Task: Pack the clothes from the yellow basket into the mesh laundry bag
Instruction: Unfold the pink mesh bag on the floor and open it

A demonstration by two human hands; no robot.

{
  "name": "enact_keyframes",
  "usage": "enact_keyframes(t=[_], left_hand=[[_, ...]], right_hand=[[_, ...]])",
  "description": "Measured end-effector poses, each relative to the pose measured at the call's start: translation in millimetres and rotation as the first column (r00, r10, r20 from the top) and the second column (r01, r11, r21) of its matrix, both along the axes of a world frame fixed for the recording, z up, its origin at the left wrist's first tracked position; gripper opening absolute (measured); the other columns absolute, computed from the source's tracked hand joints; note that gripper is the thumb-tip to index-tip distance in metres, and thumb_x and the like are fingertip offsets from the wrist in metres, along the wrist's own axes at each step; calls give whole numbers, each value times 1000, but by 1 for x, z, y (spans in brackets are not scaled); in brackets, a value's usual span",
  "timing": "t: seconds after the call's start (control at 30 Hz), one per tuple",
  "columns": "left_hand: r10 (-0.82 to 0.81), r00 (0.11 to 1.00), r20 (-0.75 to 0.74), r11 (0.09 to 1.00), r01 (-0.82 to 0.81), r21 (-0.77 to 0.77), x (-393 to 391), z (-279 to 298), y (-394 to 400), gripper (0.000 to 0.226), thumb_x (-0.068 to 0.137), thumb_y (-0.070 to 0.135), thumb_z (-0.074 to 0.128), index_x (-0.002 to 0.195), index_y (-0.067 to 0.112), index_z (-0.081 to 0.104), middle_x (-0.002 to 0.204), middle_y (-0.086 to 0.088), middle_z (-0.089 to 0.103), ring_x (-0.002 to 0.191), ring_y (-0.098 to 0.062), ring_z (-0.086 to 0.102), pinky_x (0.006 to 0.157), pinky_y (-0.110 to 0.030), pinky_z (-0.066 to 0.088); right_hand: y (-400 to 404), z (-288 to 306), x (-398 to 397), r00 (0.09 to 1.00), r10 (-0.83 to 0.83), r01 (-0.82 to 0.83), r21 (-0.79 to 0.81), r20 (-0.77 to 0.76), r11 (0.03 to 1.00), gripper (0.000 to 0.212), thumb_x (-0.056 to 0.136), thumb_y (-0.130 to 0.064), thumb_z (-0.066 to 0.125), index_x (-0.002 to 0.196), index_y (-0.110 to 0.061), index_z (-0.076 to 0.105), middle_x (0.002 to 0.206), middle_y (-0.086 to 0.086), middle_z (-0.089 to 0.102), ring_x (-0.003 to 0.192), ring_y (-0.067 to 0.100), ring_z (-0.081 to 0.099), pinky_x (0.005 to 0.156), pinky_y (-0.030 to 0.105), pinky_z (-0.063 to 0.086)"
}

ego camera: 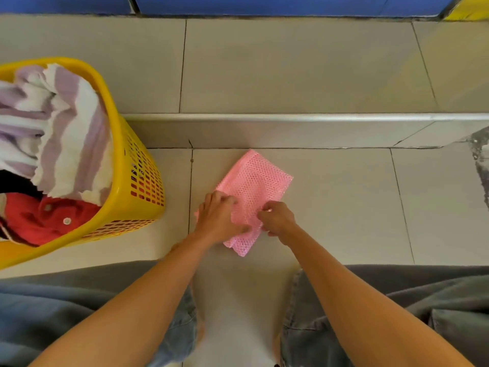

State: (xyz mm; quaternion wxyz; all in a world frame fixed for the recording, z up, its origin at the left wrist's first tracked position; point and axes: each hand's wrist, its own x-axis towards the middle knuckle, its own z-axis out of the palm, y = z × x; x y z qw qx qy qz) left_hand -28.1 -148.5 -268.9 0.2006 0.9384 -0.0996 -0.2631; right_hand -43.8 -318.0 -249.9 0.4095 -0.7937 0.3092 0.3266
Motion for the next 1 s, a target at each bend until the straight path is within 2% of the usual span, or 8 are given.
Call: enact_keyframes(t=[0.1,0.23,0.37,0.47,0.57,0.63,0.8,1.0], left_hand=[[-48,999,-23,994,50,97,-12,-10,-1,93,53,76,69,129,27,48,126,1,37,121,-22,32,99,-38,32],[-51,992,114,983,29,184,-17,-18,-7,62,65,50,72,118,24,52,121,-2,42,112,-24,38,91,-38,38],[12,992,123,987,-31,159,-9,-18,-11,35,79,33,72,109,19,60,117,-6,50,111,-28,43,87,-42,45],[201,976,90,979,-198,-42,3,-13,-8,12,86,26,64,90,15,61,100,-8,61,97,-32,57,72,-41,51],[490,869,-60,840,-490,-232,17,-5,-6,19,91,21,53,107,16,63,89,0,68,71,-17,61,55,-22,43],[628,750,-211,701,-662,-265,23,-1,-4,29,92,24,46,115,19,63,91,2,70,73,-13,62,59,-21,46],[701,430,-570,326,-903,-280,22,-5,3,27,93,24,40,96,32,66,99,2,71,90,-17,65,77,-32,54],[784,225,-579,121,-970,-213,16,-15,22,30,99,21,39,119,13,61,105,-3,66,82,-17,62,60,-24,48]], right_hand=[[-2,3,0,997,-24,21,39,80,999,42,99,-10,51,136,-22,66,139,6,67,112,28,66,101,45,57],[-2,5,5,988,15,-34,120,154,992,54,95,4,47,133,-27,71,148,1,62,132,25,57,102,33,51],[1,2,7,978,-17,-10,131,207,991,55,92,8,49,130,-25,71,127,-1,62,114,15,57,83,26,50],[-1,-6,6,949,-171,177,2,264,984,35,94,1,54,122,-17,64,121,4,68,102,23,66,80,33,57],[-6,-15,0,909,-322,349,-60,265,935,20,97,-6,55,113,-17,54,117,8,68,93,21,63,83,39,60],[-7,-20,-4,926,-288,313,-67,245,947,22,99,-8,54,119,-16,56,122,8,67,99,24,65,89,43,61],[10,-22,-16,922,82,-2,-208,379,978,31,98,-16,59,128,-19,65,133,5,66,122,25,60,102,44,55],[8,-21,-26,819,532,-457,-317,213,831,64,97,-44,63,155,-29,42,164,1,39,153,31,28,123,53,28]])
